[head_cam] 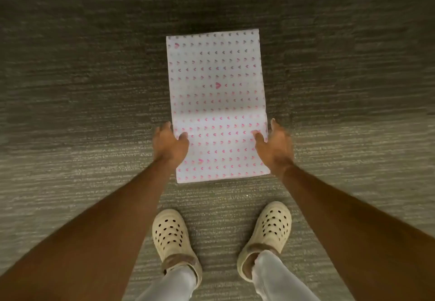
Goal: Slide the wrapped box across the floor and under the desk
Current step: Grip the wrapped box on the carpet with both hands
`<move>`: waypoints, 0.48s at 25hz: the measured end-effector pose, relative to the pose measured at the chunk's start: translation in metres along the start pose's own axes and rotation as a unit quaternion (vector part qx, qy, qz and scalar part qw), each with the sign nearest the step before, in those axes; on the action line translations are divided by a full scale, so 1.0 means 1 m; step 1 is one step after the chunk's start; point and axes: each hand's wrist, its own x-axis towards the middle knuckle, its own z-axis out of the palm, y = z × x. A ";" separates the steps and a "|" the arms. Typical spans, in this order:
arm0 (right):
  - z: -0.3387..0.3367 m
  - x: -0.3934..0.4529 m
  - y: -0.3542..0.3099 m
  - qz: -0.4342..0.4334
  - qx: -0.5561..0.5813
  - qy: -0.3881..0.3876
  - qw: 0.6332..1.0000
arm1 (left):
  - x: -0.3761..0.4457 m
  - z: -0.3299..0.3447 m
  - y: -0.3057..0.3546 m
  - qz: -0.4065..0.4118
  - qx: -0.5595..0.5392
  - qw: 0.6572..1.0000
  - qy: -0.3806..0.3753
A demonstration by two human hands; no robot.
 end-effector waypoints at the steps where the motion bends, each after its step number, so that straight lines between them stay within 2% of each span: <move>1: 0.001 0.009 0.002 0.005 0.039 0.003 0.999 | 0.010 0.001 0.001 -0.014 -0.035 0.999 0.006; 6: 0.002 0.042 0.012 0.023 0.146 -0.024 0.989 | 0.042 0.003 -0.006 -0.086 -0.148 0.985 0.027; 12: 0.004 0.061 0.023 0.058 0.227 -0.040 0.971 | 0.058 0.000 -0.014 -0.108 -0.232 0.966 -0.025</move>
